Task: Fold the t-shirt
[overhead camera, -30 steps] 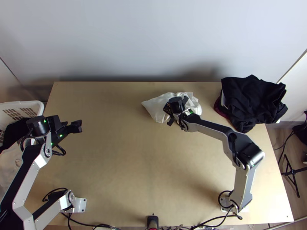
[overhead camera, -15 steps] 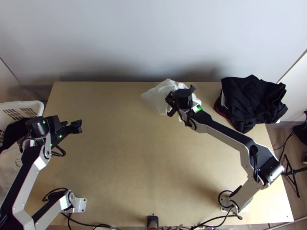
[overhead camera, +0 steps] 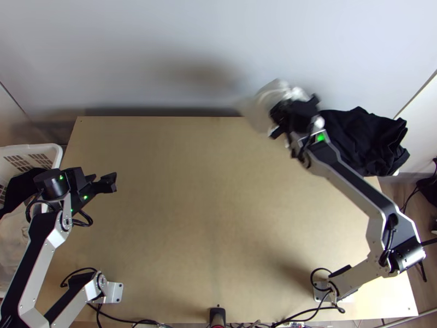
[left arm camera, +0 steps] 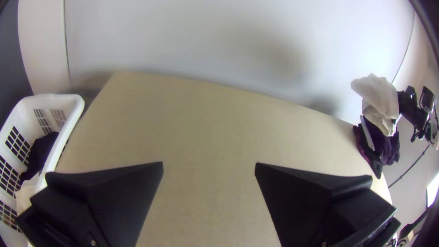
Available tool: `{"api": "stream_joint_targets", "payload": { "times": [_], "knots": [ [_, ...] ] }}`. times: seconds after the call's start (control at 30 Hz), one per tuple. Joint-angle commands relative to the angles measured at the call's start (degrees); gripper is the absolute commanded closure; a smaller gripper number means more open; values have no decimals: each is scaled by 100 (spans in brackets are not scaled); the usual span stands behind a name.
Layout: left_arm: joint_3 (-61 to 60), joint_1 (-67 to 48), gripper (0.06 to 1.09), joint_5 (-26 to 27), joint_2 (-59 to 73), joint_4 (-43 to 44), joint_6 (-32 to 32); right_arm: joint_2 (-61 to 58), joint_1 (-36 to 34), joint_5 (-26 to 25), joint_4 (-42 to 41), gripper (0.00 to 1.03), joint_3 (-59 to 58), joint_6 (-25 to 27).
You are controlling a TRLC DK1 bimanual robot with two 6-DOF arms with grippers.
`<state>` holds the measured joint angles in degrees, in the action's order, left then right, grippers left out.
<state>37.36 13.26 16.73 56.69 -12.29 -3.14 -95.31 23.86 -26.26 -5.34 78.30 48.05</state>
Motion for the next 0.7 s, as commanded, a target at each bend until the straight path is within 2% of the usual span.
{"api": "stream_joint_targets", "payload": {
  "times": [0.0, 0.67],
  "knots": [
    [-124, -16, 11, 6, -96, -45, -3, 109, -988, 200, 121, 100, 502, 398],
    [-388, -16, 11, 14, -307, -71, 68, 452, -3599, 1185, 95, 100, 18, 758]
  ]
}}
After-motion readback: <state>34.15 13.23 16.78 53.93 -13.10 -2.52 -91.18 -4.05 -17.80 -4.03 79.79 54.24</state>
